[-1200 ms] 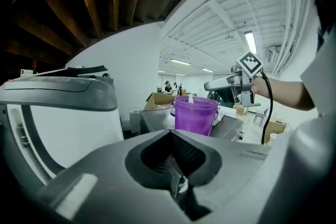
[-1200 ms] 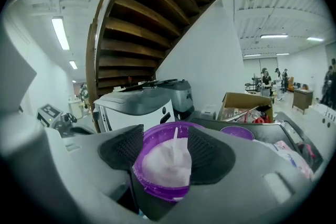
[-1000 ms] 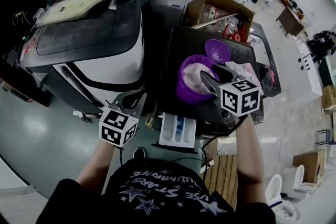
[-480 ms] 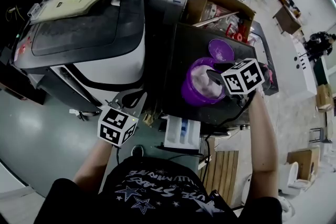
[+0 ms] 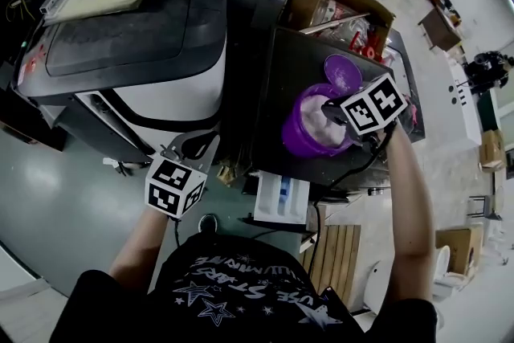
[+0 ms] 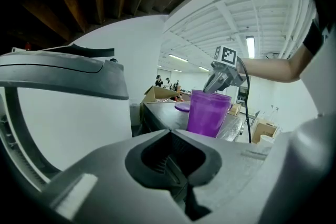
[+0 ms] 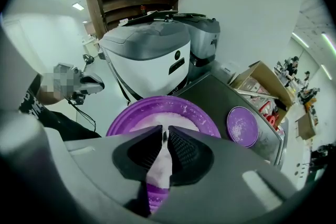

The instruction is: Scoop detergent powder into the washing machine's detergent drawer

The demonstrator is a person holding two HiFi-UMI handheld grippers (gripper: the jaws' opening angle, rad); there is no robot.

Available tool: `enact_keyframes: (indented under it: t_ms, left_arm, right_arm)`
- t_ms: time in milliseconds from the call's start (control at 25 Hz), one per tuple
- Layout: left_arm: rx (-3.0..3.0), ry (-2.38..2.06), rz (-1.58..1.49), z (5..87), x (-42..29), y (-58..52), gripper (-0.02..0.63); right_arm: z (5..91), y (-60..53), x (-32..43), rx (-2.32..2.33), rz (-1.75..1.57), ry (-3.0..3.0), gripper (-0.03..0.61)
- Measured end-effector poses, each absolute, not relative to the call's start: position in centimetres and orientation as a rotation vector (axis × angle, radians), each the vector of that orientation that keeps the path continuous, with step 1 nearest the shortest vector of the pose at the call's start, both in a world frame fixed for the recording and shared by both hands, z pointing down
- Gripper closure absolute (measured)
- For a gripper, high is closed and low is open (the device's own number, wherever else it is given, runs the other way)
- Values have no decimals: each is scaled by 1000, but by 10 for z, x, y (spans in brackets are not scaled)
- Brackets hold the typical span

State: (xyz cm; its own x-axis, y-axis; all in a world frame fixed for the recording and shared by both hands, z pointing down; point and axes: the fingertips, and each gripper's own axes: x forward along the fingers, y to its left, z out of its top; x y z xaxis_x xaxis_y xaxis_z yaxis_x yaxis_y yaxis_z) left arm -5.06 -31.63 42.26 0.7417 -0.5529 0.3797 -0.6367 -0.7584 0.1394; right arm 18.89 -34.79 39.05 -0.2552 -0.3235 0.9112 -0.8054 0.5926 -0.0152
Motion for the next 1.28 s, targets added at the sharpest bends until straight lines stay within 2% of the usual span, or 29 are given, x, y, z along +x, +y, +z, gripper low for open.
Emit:
enact_keyframes:
  t_ms: [600, 1080, 1280]
  left_arm:
    - [2675, -936, 451, 424, -47, -312, 612]
    - [2669, -946, 459, 425, -44, -307, 612]
    - [2666, -947, 465, 427, -44, -307, 612]
  right_arm:
    - [381, -348, 188, 999, 575, -1842, 543]
    - [370, -356, 205, 1054, 105, -1707, 543]
    - [386, -354, 198, 993, 104, -1680, 545]
